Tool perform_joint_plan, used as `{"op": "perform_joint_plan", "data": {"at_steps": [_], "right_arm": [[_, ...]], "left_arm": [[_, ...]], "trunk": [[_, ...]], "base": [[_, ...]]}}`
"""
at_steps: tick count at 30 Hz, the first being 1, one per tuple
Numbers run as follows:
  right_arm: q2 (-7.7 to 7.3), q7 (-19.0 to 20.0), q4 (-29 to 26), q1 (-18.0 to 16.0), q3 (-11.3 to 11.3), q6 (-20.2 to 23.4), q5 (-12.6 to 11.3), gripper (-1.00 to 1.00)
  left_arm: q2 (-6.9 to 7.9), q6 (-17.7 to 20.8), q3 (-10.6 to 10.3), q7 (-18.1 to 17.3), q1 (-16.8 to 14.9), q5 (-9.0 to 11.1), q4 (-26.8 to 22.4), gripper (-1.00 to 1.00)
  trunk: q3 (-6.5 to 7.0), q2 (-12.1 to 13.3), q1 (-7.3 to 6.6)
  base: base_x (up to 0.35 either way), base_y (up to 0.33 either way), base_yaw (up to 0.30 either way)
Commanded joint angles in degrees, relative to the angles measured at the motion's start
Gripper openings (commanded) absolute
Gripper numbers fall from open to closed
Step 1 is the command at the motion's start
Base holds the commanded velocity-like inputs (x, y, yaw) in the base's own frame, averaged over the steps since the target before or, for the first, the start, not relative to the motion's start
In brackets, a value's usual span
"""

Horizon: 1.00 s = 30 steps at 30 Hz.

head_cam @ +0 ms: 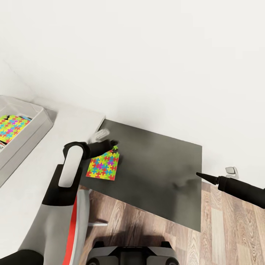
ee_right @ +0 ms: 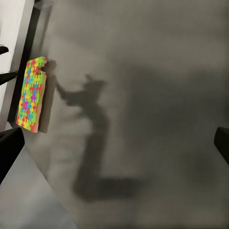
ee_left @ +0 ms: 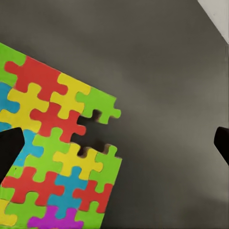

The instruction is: Put all the toys in the child's room - the three board games (two on the bed and one on the table), the two jigsaw puzzles on the table, and the tennis ball on the table - inside the toy box on the table in the child's room.

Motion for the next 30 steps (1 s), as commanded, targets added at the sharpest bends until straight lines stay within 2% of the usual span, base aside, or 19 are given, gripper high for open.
{"op": "perform_joint_plan", "data": {"at_steps": [1,11,14,18,19,21,24,27,30], "right_arm": [[0.01,0.1,0.0,0.0,-0.1,0.4,0.0,1.00],[0.01,0.0,0.0,-0.1,-0.1,0.4,0.0,1.00],[0.00,0.0,0.0,-0.1,-0.1,0.5,0.0,1.00],[0.00,-0.1,0.0,-0.2,-0.1,0.5,0.1,1.00],[0.00,-0.1,0.0,-0.2,-0.1,0.5,0.1,1.00],[-0.01,-0.1,0.0,-0.2,-0.1,0.5,0.1,1.00],[-0.01,-0.1,0.0,-0.2,-0.1,0.5,0.1,1.00],[-0.01,-0.1,0.0,-0.2,-0.1,0.5,0.1,1.00],[-0.01,-0.1,0.0,-0.2,-0.1,0.5,0.1,1.00]], "left_arm": [[0.05,0.0,0.0,1.6,0.1,0.7,-0.1,1.00],[0.79,-0.3,0.6,4.5,0.4,0.8,-0.4,1.00],[1.50,-0.4,1.7,4.8,0.5,0.8,-0.4,1.00],[2.92,-0.4,4.4,4.9,0.5,1.1,-0.4,1.00],[2.92,-0.4,4.4,4.9,0.5,1.1,-0.4,1.00],[3.76,-0.4,6.1,4.9,0.6,1.7,-0.4,1.00],[4.12,-0.4,6.9,4.8,0.6,2.2,-0.4,1.00],[5.04,-0.4,8.5,4.6,0.6,3.8,-0.5,1.00],[5.43,-0.4,9.1,4.5,0.6,4.7,-0.5,1.00]], "trunk": [[-0.05,-0.1,0.01],[-0.05,-0.1,0.01],[-0.05,-0.1,0.01],[-0.05,-0.1,0.01],[-0.05,-0.1,0.01],[-0.05,-0.1,0.01],[-0.05,-0.1,0.01],[-0.05,-0.1,0.01],[-0.05,-0.1,0.01]], "base": [[0.000,0.000,-0.023],[0.000,0.000,-0.011],[0.000,0.000,-0.004],[0.000,0.000,-0.003],[0.000,0.000,-0.002],[0.000,0.000,-0.001],[0.000,0.000,-0.001],[0.000,0.000,0.000],[0.000,0.000,0.000]]}}
